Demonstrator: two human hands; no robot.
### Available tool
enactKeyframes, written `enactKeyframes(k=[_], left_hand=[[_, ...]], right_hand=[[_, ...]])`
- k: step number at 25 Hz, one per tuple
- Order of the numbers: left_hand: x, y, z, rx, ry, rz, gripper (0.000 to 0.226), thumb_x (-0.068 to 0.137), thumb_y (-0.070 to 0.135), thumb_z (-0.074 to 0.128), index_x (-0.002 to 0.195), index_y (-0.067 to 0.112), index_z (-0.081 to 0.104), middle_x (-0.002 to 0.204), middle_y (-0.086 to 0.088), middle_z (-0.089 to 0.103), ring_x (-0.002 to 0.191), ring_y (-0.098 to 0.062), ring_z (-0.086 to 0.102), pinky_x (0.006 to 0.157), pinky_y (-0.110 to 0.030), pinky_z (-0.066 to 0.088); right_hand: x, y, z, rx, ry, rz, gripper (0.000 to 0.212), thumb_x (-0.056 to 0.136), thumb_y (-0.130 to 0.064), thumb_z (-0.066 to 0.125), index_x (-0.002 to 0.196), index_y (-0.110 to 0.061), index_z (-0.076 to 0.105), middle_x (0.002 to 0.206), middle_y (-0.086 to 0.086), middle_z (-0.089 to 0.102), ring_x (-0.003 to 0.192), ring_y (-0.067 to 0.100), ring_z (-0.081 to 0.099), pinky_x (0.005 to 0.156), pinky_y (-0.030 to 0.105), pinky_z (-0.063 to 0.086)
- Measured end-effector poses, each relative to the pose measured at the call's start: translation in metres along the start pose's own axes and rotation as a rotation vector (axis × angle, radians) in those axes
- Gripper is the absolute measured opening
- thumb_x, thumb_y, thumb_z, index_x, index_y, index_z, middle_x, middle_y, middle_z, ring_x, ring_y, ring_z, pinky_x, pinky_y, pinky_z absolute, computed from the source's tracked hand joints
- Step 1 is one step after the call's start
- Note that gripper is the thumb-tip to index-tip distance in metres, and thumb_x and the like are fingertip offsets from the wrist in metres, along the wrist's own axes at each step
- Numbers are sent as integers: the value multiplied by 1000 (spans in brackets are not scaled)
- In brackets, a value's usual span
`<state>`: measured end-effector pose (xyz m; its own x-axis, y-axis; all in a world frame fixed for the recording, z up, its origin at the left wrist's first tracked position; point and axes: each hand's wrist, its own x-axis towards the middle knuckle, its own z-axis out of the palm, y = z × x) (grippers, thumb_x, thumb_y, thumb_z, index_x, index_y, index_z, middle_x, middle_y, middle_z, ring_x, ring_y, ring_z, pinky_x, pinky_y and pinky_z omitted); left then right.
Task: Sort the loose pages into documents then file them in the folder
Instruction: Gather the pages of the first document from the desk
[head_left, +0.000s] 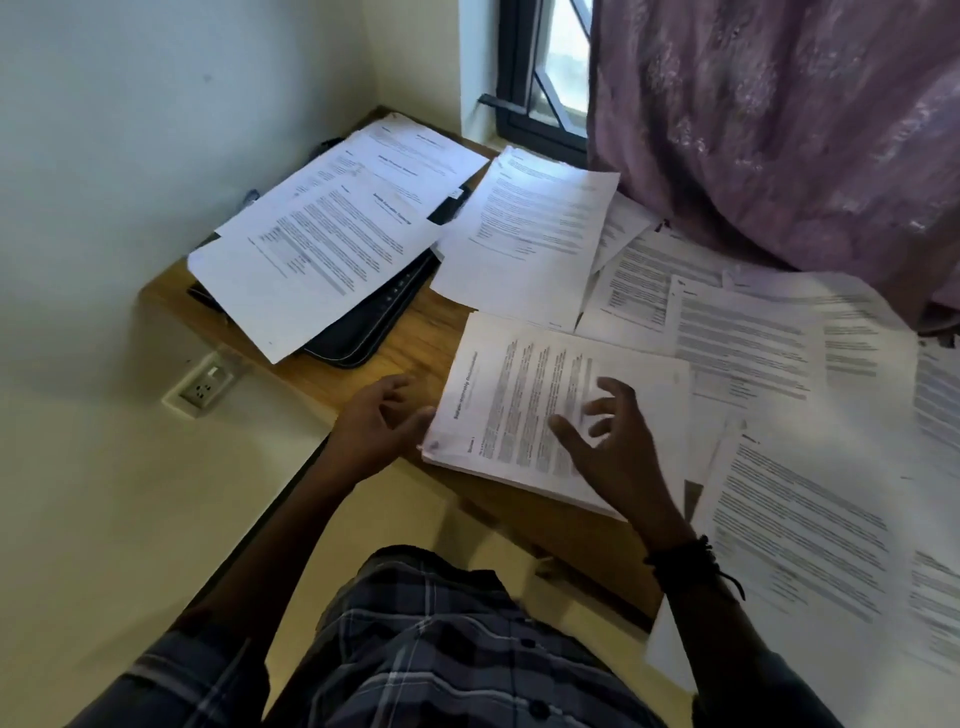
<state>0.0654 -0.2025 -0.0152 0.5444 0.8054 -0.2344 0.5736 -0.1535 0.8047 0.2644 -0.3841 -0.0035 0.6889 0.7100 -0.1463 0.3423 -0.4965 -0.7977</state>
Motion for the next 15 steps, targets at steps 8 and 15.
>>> enactKeyframes(k=[8,15], left_hand=[[84,-37,-148,-76,506,0,33,90,28,68,121,18,61,103,2,66,71,-6,56,69,-22,48],[205,-95,-252,287,424,77,29,93,12,55,119,13,67,119,-8,69,108,-29,64,94,-35,48]], right_hand=[[71,-142,148,215,-265,-241,79,83,-30,75,146,-21,27,121,0,53,106,12,56,76,12,46],[124,-223,260,7,-323,-303,82,89,-36,68,150,-14,19,153,5,31,140,22,31,116,42,29]])
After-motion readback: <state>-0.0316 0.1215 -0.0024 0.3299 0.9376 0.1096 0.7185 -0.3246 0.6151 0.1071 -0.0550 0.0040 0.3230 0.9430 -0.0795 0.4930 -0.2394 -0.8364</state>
